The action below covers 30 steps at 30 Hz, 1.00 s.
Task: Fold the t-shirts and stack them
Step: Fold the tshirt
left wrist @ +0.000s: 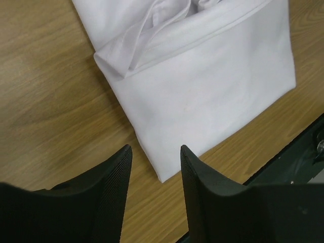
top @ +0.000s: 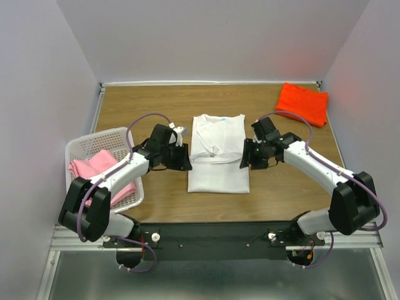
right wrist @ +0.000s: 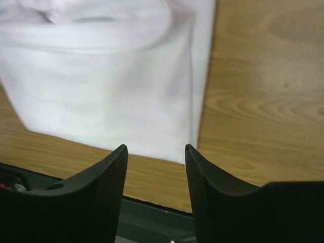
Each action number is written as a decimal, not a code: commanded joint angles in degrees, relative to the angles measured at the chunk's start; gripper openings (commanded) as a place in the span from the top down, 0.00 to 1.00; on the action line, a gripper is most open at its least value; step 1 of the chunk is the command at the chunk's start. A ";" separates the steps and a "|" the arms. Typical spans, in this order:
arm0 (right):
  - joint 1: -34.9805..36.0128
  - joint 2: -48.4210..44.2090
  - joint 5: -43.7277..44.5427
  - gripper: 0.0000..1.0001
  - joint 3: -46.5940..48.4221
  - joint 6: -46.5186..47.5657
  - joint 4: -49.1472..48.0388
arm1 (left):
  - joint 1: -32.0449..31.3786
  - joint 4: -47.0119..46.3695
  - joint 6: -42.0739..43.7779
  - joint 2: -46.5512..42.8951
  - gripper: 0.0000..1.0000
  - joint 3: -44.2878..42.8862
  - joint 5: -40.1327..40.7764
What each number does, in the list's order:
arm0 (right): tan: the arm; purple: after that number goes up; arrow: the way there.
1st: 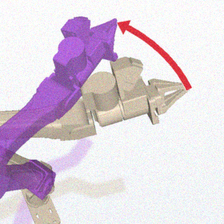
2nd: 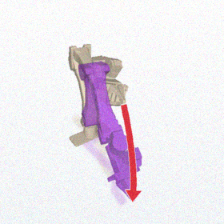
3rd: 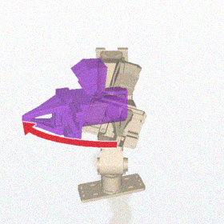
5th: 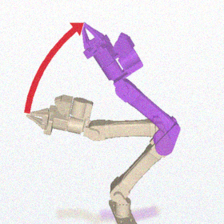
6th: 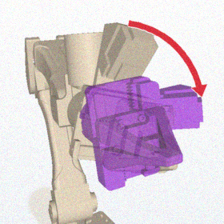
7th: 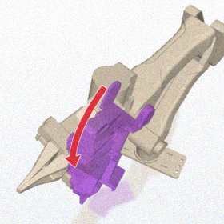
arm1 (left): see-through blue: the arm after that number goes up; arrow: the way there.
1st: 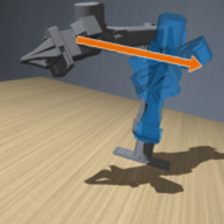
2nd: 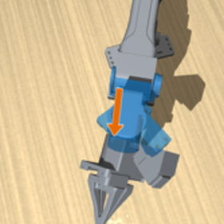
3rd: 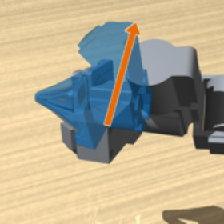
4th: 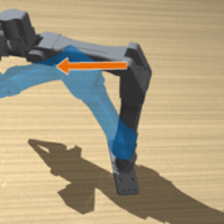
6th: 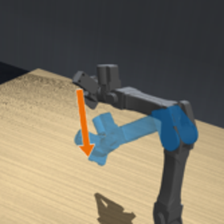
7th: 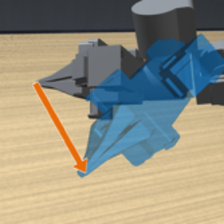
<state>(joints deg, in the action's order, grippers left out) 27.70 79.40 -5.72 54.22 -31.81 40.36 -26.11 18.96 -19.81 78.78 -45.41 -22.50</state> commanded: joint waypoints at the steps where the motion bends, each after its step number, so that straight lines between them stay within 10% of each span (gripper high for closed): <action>1: 1.21 4.70 -1.14 0.44 7.65 1.14 -0.72 | 0.00 -2.34 1.53 -1.71 0.48 -2.05 -2.71; 30: 6.84 34.60 -2.12 0.43 28.57 3.78 -2.48 | -8.43 -15.09 6.72 13.77 0.49 5.24 -12.83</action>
<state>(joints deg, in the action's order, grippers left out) 34.17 112.27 -11.05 79.99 -27.57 38.22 -34.22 3.77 -14.17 91.96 -42.15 -35.97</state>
